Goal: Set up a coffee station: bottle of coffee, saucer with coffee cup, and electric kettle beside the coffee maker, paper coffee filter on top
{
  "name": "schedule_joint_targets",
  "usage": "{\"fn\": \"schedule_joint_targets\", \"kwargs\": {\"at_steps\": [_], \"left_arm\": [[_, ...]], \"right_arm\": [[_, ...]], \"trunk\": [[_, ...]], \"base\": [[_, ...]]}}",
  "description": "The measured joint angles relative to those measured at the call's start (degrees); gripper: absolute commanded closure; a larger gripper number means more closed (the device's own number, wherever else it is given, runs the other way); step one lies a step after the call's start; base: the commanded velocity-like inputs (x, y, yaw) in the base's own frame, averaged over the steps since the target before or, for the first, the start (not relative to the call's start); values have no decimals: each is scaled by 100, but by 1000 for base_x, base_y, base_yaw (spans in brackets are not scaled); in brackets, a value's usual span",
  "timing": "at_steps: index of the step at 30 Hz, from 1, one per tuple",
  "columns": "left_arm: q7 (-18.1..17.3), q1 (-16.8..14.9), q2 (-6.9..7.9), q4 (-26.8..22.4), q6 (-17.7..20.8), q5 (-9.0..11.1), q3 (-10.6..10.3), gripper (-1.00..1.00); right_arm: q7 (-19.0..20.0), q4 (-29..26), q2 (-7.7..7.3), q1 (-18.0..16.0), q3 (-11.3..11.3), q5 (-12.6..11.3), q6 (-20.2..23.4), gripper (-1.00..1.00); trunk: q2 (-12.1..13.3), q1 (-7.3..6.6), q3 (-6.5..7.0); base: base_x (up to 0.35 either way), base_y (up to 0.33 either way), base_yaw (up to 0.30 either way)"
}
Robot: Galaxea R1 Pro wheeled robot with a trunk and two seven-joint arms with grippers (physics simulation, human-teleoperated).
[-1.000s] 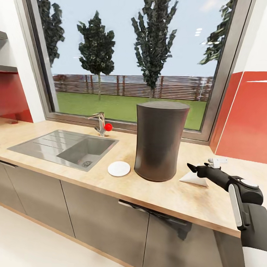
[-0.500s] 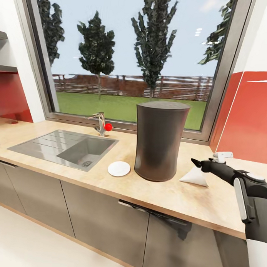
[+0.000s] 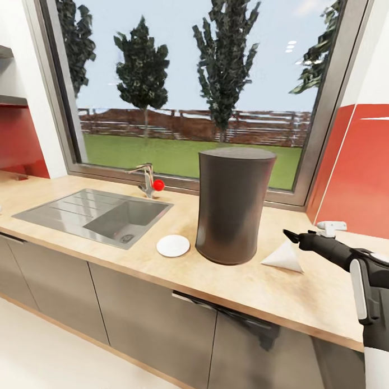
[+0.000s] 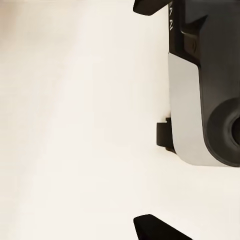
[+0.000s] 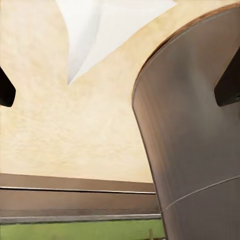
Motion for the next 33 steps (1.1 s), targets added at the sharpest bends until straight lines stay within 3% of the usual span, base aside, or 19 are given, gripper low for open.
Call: {"fn": "schedule_joint_targets", "kwargs": {"at_steps": [33], "left_arm": [[0,0,0,0,-26,0,-16,-100]], "right_arm": [[8,0,30,6,14,-34,-1,-100]], "trunk": [[0,0,0]], "base": [[-62,-96,92]]}}
